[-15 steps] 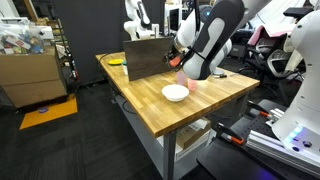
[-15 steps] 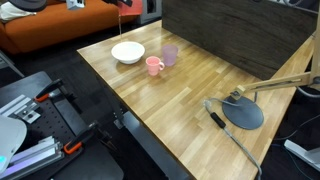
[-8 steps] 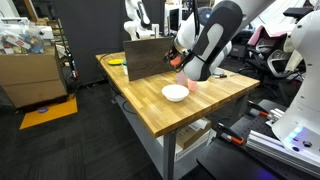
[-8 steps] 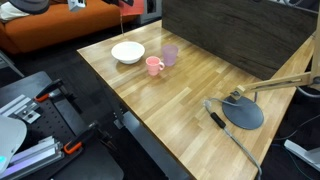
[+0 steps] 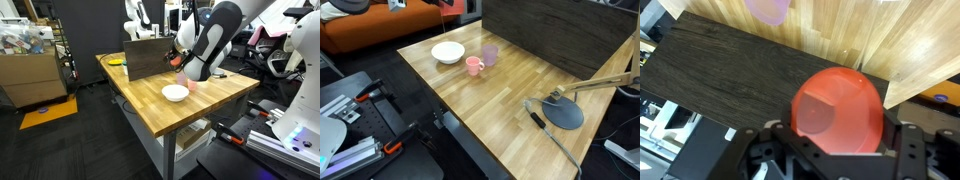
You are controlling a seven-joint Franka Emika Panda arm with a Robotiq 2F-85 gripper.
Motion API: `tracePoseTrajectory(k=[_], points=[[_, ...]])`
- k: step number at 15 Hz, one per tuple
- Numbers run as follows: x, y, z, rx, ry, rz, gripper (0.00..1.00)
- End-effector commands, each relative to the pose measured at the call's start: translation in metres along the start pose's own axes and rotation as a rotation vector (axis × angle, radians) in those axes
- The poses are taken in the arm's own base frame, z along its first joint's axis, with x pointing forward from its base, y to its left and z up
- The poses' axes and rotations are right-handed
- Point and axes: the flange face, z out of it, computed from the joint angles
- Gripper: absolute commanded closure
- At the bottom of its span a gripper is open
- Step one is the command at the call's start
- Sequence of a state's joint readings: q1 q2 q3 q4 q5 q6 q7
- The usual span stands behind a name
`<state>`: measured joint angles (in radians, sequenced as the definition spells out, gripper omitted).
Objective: Pour the contents in the red cup into the white bowl
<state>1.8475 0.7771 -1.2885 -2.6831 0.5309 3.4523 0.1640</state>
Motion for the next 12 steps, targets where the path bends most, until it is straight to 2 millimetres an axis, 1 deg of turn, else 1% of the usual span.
tracePoseTrajectory(k=[1, 12], points=[[0.0002, 0.0030, 0.0002, -0.015, 0.010, -0.016, 0.45], [-0.0023, 0.0037, 0.0000, -0.002, -0.004, -0.033, 0.45]])
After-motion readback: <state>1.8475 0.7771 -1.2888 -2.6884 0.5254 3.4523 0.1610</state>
